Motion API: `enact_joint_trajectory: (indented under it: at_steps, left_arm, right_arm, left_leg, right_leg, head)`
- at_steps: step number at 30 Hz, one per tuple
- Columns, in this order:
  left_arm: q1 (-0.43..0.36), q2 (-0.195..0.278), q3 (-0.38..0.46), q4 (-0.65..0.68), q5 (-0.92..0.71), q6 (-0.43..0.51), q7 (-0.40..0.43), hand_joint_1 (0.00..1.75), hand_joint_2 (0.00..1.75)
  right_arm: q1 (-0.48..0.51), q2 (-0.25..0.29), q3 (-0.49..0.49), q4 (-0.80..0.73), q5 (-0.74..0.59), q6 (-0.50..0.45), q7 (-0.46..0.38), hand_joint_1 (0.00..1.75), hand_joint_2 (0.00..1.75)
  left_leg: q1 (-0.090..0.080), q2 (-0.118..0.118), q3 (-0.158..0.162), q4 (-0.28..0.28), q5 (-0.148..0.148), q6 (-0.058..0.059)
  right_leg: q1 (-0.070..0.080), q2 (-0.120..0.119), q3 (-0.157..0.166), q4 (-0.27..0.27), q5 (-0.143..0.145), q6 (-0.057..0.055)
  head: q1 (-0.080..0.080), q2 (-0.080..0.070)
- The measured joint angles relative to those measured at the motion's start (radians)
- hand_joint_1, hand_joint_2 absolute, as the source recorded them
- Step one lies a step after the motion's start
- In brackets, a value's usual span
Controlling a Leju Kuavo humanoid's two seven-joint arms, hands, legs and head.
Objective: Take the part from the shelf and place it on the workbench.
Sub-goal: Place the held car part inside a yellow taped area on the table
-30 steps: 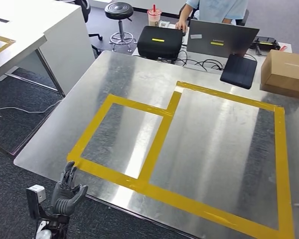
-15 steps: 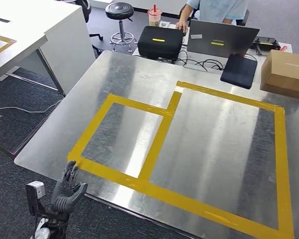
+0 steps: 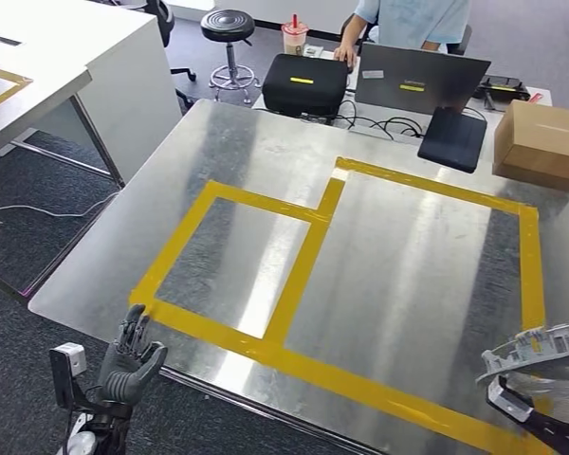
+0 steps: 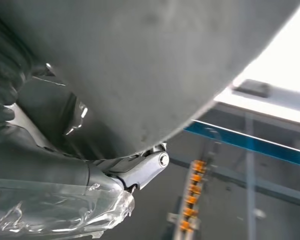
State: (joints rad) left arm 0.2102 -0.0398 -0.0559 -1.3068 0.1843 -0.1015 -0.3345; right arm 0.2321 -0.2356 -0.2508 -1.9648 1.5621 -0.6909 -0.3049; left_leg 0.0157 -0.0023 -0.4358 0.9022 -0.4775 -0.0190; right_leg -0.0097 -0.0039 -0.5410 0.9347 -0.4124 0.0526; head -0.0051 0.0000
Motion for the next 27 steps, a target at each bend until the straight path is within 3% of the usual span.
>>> enact_joint_trajectory:
  at_steps: [6, 10, 13, 20, 27]
  left_arm:
    - [-0.032, 0.001, -0.012, 0.009, -0.008, -0.005, 0.006, 0.00, 1.75]
    - [-0.050, 0.000, -0.026, 0.015, -0.008, -0.004, 0.006, 0.00, 1.75]
    - [-0.057, 0.000, -0.034, 0.017, -0.006, -0.002, 0.005, 0.00, 1.75]
    - [-0.077, -0.001, -0.043, 0.017, -0.005, 0.002, 0.001, 0.00, 1.75]
    - [-0.077, -0.001, -0.046, 0.030, -0.005, 0.004, 0.000, 0.00, 1.75]
  right_arm:
    - [-0.002, -0.092, 0.230, 0.015, 0.027, 0.000, 0.216, 1.34, 1.75]
    - [-0.036, -0.127, 0.408, 0.032, 0.027, 0.000, 0.328, 1.34, 1.75]
    - [-0.053, -0.151, 0.503, 0.044, 0.028, 0.000, 0.360, 1.34, 1.75]
    - [-0.086, -0.206, 0.627, 0.051, 0.028, 0.000, 0.434, 1.34, 1.75]
    - [-0.094, -0.257, 0.687, 0.054, 0.027, 0.000, 0.412, 1.34, 1.75]
  left_leg:
    - [0.007, 0.016, 0.016, 0.000, -0.006, -0.005]
    - [0.013, 0.022, 0.030, 0.000, -0.015, -0.008]
    - [0.017, 0.021, 0.045, 0.000, -0.024, -0.007]
    - [0.020, 0.022, 0.053, 0.001, -0.029, -0.009]
    - [0.020, 0.019, 0.058, 0.001, -0.037, -0.006]
  right_leg:
    - [0.007, 0.019, 0.020, -0.001, 0.011, 0.001]
    - [0.013, 0.024, 0.026, -0.002, 0.000, -0.005]
    - [0.017, 0.024, 0.037, -0.002, -0.013, -0.008]
    - [0.019, 0.025, 0.055, -0.001, -0.012, -0.006]
    - [0.021, 0.020, 0.054, -0.001, -0.023, -0.007]
  head:
    - [0.000, 0.000]
    - [-0.001, 0.000]
    - [0.000, 0.000]
    - [0.000, 0.000]
    - [0.000, 0.000]
